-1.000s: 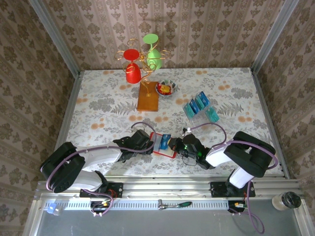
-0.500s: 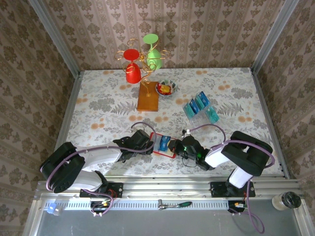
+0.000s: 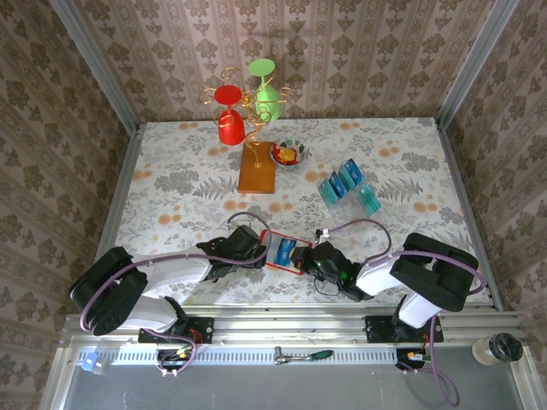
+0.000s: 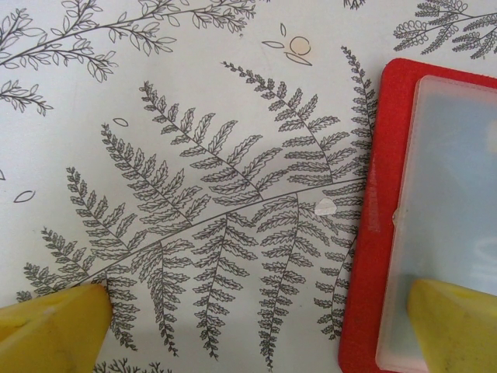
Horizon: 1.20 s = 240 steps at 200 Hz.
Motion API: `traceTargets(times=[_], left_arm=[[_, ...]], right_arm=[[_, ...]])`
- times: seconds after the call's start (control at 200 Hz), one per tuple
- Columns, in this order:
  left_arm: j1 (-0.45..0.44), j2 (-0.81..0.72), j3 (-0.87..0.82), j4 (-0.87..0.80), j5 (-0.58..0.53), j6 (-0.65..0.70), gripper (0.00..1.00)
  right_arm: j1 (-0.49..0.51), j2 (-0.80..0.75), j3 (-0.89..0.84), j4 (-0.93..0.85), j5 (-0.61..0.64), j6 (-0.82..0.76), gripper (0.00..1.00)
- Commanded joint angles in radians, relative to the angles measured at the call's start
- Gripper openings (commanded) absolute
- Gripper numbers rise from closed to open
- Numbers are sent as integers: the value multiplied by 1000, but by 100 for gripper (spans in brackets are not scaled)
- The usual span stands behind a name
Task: Put the credit cards into the card holder
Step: Insert the credit card into the card slot.
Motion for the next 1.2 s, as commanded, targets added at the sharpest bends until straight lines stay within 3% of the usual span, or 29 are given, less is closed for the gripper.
traceTargets(times=[0.0, 0.445, 1.195], left_arm=[[-4, 4, -40, -97, 9, -29, 100], [-3, 2, -41, -94, 11, -29, 100], [0, 4, -45, -88, 12, -27, 100]], right_arm=[[30, -20, -12, -74, 117, 33, 0], [74, -55, -3, -176, 220, 93, 0], [72, 27, 42, -148, 147, 82, 0]])
